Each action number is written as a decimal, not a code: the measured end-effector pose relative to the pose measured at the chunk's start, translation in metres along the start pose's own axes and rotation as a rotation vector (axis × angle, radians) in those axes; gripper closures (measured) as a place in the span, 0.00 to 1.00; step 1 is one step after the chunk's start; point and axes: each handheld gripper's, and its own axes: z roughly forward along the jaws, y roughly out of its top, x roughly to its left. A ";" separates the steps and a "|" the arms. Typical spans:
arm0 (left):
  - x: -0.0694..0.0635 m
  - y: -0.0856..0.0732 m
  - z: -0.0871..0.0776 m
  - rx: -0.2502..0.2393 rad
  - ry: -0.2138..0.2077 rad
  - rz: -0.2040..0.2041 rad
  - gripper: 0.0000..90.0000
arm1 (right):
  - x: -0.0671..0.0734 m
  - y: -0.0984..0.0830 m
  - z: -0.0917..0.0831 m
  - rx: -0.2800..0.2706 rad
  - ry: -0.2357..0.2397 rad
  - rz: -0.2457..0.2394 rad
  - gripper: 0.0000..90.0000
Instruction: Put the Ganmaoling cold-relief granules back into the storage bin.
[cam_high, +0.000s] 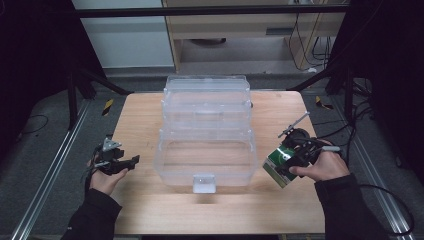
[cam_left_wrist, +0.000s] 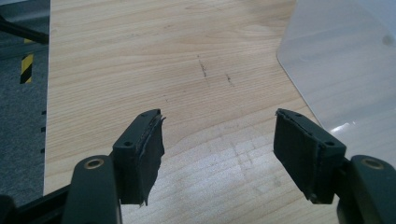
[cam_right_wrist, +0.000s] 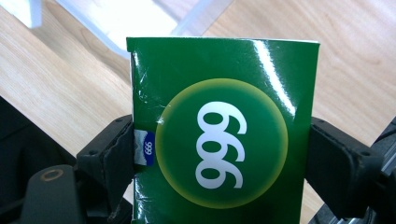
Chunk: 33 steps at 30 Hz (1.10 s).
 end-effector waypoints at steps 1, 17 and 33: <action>0.000 0.000 0.000 0.003 0.000 0.004 0.36 | 0.001 0.002 -0.002 -0.003 -0.002 0.000 0.19; 0.000 0.000 0.000 0.006 -0.002 0.003 0.36 | 0.006 0.037 -0.027 -0.042 0.004 -0.108 0.19; 0.000 -0.001 0.003 0.013 -0.004 0.005 0.36 | 0.006 0.066 -0.027 -0.054 0.037 -0.246 0.19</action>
